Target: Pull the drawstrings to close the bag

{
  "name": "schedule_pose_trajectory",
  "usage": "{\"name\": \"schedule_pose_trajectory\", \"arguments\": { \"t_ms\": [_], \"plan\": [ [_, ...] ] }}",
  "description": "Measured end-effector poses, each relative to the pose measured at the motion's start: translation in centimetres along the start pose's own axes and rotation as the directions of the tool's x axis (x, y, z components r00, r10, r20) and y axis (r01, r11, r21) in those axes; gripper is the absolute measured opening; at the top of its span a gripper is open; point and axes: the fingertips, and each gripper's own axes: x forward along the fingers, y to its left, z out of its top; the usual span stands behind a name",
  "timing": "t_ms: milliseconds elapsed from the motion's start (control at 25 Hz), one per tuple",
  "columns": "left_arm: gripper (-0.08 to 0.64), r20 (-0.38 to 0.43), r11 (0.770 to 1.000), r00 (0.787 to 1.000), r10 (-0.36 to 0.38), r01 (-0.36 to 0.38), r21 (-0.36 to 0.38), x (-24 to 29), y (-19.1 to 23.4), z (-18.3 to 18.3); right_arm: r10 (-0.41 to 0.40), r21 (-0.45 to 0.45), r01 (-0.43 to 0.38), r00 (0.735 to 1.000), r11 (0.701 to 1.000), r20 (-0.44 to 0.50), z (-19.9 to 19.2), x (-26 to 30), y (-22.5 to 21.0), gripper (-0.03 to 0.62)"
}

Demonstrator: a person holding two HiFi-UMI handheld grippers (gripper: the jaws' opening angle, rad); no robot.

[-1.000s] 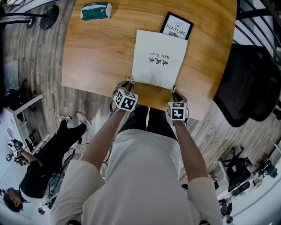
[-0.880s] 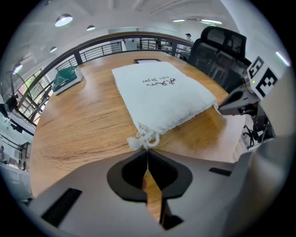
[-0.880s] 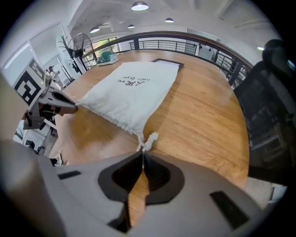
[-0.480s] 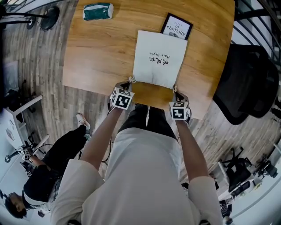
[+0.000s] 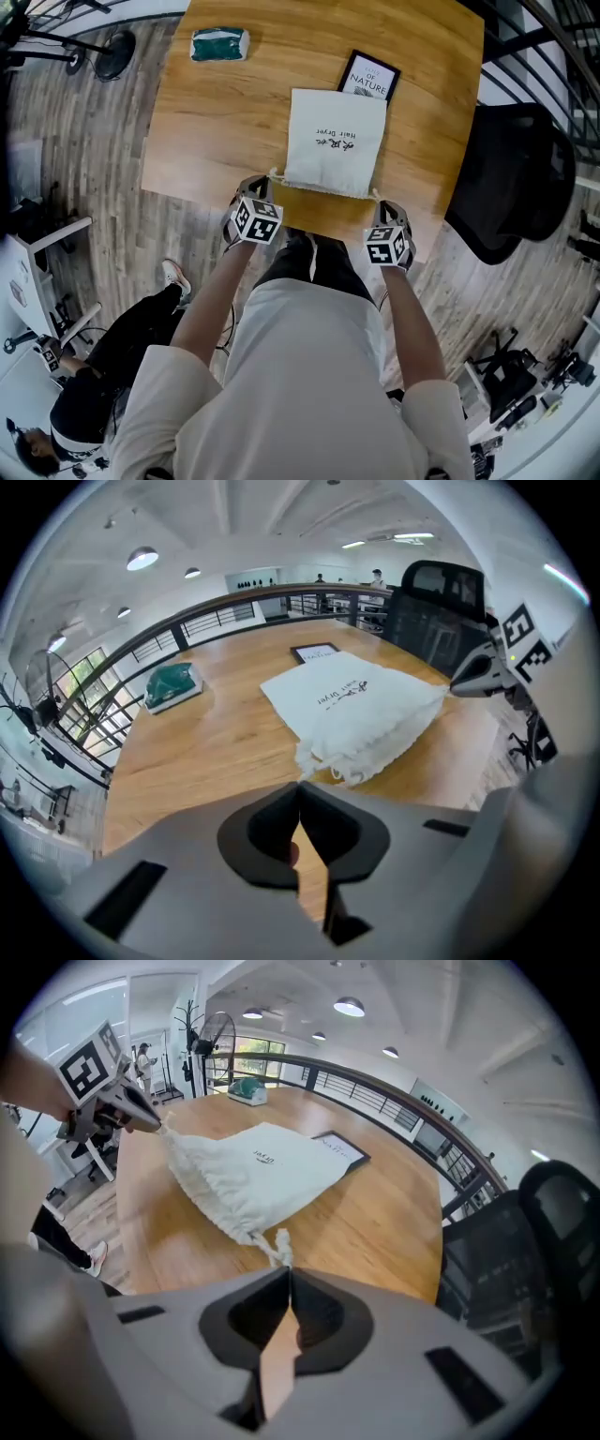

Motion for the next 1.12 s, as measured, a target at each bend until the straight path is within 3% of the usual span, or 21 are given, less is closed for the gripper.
{"name": "schedule_pose_trajectory", "arguments": {
  "t_ms": [240, 600, 1120],
  "plan": [
    [-0.002, 0.106, 0.998, 0.992, 0.062, -0.06, -0.017, -3.3, 2.0, 3.6, -0.06, -0.005, 0.061, 0.993, 0.998, 0.097, 3.2, -3.1, -2.7, 0.009],
    [-0.002, 0.223, 0.989, 0.964, 0.145, -0.135, -0.06, -8.6, 5.1, 7.3, -0.126, -0.045, 0.138, 0.971, 0.989, 0.202, 7.8, -7.5, -5.9, 0.009],
    [-0.002, 0.272, 0.975, 0.939, 0.209, -0.178, -0.134, -11.7, 6.9, 7.6, -0.208, -0.061, 0.223, 0.96, 0.973, 0.19, 7.4, -9.7, -8.3, 0.009]
  ]
}}
